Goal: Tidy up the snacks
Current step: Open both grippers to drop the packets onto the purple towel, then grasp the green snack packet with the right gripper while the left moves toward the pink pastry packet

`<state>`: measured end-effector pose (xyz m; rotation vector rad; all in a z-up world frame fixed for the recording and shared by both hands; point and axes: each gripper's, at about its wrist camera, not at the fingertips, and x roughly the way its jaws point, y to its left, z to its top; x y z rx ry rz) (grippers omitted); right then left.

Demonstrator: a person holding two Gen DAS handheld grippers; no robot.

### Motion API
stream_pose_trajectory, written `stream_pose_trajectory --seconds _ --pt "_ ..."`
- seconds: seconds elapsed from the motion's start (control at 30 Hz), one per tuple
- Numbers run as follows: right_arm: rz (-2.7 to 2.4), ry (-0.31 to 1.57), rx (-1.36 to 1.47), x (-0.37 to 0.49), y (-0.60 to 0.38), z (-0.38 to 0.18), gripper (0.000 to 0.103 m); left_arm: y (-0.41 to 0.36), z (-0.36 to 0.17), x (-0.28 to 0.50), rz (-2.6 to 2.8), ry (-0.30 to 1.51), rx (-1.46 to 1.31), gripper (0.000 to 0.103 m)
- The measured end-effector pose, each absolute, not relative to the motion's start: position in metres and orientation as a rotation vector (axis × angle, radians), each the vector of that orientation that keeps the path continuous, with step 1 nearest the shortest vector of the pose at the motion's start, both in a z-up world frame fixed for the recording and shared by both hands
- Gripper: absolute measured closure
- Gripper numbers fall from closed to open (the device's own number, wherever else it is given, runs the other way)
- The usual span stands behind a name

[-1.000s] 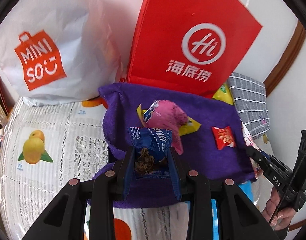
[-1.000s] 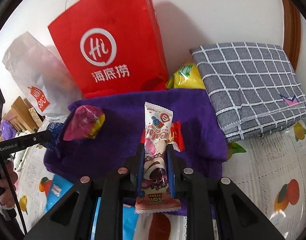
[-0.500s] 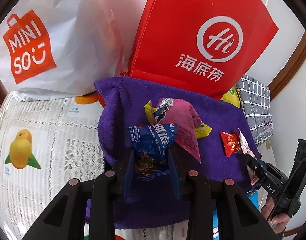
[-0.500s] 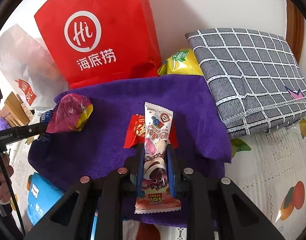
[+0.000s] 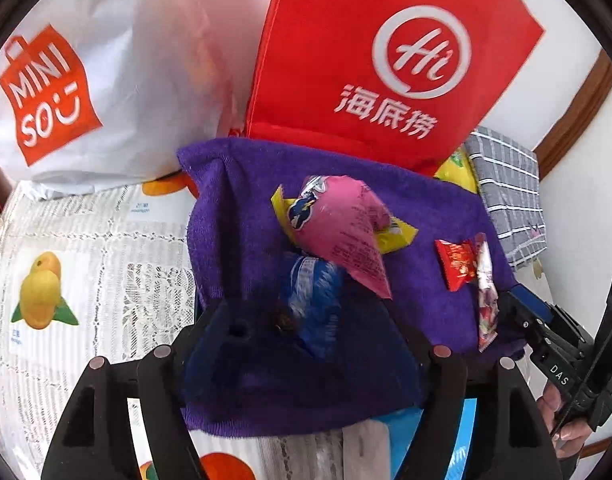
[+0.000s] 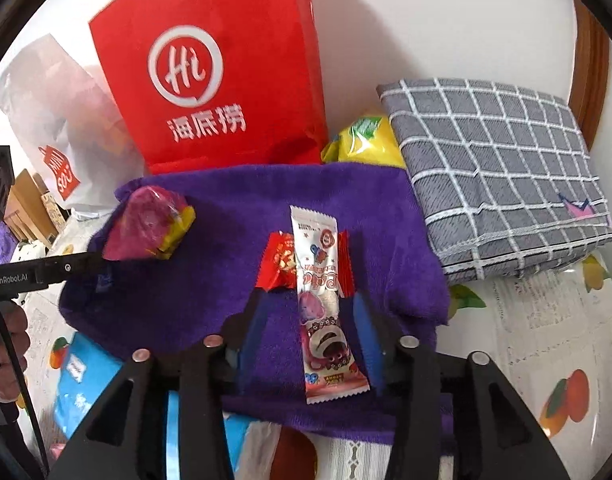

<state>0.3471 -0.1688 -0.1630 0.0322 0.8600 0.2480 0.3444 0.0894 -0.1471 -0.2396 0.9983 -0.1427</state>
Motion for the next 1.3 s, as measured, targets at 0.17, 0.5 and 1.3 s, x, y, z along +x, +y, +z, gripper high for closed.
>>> stream_pose_trajectory --seconds 0.17,0.5,1.3 --pt "0.243 0.842 0.053 0.326 -0.171 -0.145 0.056 0.093 -0.134 0.326 -0.132 0.986 -0.236 0.03" --pt "0.219 0.839 0.043 0.263 -0.171 -0.128 0.056 0.092 -0.111 0.265 -0.143 0.948 -0.212 0.03" --pt "0.372 0.955 0.087 0.132 -0.162 -0.151 0.056 0.088 -0.104 0.162 -0.179 0.915 -0.193 0.03"
